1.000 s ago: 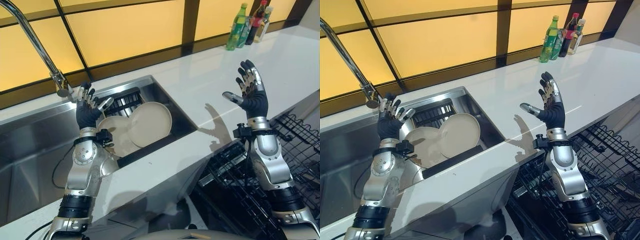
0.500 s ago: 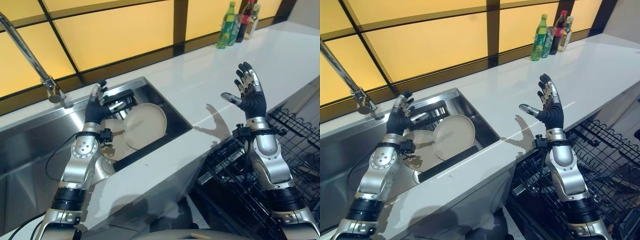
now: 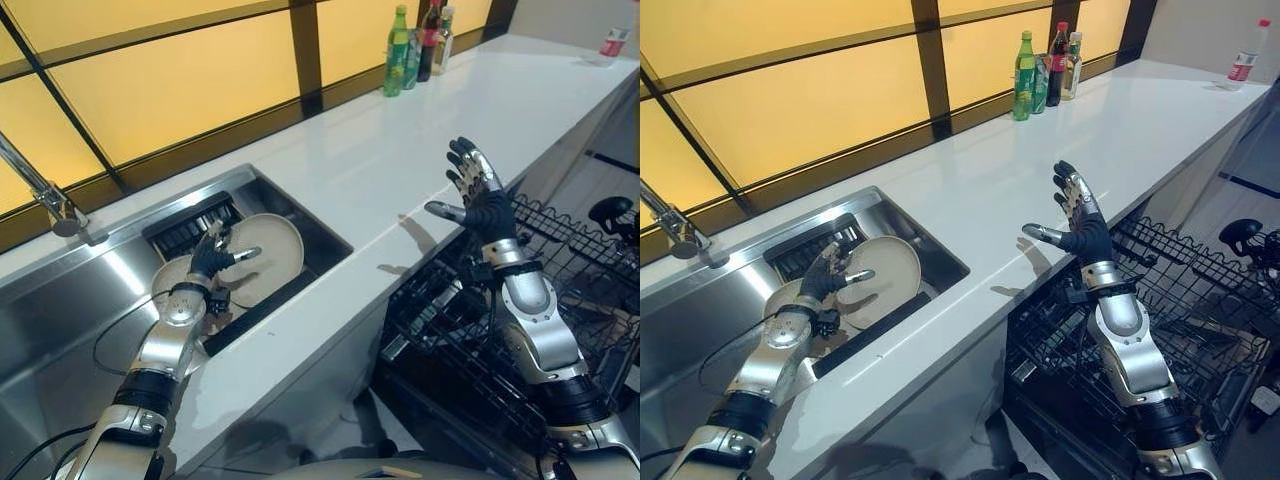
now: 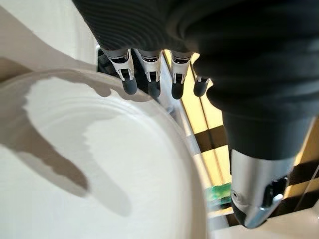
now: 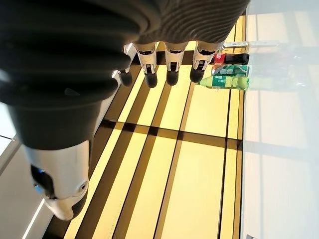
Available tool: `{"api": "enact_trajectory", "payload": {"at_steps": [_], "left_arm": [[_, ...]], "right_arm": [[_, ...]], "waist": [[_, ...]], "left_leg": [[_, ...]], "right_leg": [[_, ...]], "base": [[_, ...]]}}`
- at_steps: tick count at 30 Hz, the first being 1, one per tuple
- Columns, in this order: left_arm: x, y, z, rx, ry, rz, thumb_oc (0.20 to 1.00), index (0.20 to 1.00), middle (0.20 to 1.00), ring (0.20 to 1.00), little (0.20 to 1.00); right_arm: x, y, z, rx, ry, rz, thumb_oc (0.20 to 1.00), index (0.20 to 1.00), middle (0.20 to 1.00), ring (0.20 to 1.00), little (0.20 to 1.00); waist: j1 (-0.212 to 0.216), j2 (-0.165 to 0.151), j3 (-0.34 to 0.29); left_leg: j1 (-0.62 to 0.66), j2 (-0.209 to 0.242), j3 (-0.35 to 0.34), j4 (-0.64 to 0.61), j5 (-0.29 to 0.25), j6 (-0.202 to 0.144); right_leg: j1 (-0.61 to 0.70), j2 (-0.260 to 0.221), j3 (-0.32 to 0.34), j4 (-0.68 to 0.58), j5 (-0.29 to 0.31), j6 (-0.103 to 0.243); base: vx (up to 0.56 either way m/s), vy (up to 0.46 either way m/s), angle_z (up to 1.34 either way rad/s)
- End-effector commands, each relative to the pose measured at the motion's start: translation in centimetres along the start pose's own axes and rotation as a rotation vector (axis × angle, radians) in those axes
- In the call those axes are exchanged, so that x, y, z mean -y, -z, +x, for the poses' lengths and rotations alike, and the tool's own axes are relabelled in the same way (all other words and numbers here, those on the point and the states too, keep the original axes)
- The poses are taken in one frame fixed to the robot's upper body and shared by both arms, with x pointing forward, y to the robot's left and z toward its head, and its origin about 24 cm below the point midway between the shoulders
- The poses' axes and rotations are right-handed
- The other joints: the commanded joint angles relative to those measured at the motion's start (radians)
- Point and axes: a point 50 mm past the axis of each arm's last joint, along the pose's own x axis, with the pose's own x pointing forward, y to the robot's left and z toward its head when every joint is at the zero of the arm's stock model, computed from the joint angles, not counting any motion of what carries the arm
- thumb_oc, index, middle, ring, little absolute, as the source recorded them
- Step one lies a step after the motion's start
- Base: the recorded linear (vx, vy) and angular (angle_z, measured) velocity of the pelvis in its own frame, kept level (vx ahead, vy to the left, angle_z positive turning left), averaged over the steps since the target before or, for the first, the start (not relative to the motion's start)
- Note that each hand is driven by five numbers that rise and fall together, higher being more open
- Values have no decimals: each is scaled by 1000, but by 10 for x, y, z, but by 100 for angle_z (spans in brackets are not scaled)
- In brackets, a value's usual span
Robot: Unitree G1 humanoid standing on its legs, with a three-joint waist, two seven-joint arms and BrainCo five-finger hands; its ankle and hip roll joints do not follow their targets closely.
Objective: Pick up plates and place into dishwasher.
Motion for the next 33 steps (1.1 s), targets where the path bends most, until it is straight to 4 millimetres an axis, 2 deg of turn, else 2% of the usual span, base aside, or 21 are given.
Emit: {"api": "enact_trajectory", "payload": {"at_steps": [1,4,12,20,27,33], "left_arm": [[-30,-36,22,96,-49,164,1000,1000,1000,1000,1000],[-35,-30,23,69,-39,153,1000,1000,1000,1000,1000],[-53,-26,23,56,-176,174,1000,1000,1000,1000,1000],[-71,-32,18,106,-349,129,1000,1000,1000,1000,1000],[-58,-46,12,219,-338,92,1000,1000,1000,1000,1000],[-53,-65,6,321,-320,59,1000,1000,1000,1000,1000]], "right_arm": [[-3,-12,2,68,-41,20,1000,1000,1000,1000,1000],[-3,-12,2,67,-58,16,1000,1000,1000,1000,1000],[-4,-11,0,68,-107,2,1000,1000,1000,1000,1000],[1,-11,-4,52,-99,-6,1000,1000,1000,1000,1000],[0,-6,-10,37,-87,2,1000,1000,1000,1000,1000],[-1,-3,-15,24,-81,12,1000,1000,1000,1000,1000]], "waist": [[-19,-57,-35],[-26,-53,-27],[-33,-56,-15],[-30,-60,-5],[-21,-64,6],[-9,-64,14]], "left_leg": [[-69,4,7,24,-7,22],[-66,1,11,25,-10,24],[-59,-8,12,37,-20,30],[-59,-13,2,52,-27,32],[-57,-14,-9,62,-31,33],[-58,-15,-21,61,-29,33]], "right_leg": [[-36,-150,59,65,-53,152],[-42,-154,65,74,-53,156],[-44,-159,78,88,-56,161],[-43,-165,85,103,-60,163],[-38,-171,85,114,-64,163],[-29,-173,82,114,-66,160]], "base": [[50,59,-6],[65,57,-2],[79,30,-1],[69,12,-4],[53,-5,0],[27,-5,1]]}}
